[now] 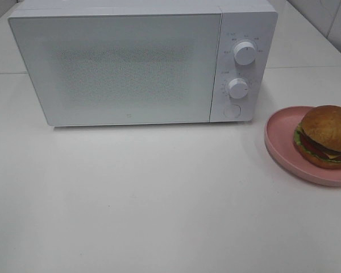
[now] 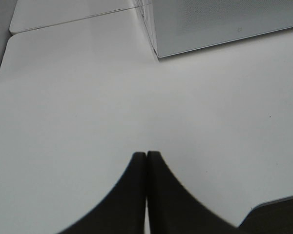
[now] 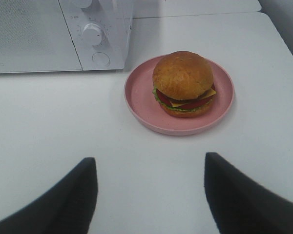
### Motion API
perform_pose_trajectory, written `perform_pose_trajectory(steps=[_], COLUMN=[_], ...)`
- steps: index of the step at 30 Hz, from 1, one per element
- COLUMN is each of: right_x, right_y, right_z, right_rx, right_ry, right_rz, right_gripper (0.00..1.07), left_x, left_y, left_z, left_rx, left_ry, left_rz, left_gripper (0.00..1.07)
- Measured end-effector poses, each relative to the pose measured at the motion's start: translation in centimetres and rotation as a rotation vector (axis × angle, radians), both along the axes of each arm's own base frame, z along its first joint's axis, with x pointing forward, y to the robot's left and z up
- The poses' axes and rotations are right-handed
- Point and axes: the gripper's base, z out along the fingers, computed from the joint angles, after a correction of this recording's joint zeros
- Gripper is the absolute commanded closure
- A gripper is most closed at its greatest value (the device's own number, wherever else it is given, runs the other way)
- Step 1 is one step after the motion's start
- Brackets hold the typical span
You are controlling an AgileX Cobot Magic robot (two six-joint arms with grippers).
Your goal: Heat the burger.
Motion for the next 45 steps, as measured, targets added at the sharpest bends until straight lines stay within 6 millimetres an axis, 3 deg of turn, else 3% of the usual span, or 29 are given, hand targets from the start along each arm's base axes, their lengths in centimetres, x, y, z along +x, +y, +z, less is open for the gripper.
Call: perform_pose_trajectory(steps=[45], right_x=[0.0], right_y=[0.0], right_z=[0.0], right_rx=[0.0], right_ry=[0.0], right_rz=[-0.006], right_gripper=[0.47], left_x=[-0.85], left_y=[0.05], left_z=[0.01], left_rx=[-0.004], left_ry=[-0.058], left_rz=[0.101], left_gripper=[1.06])
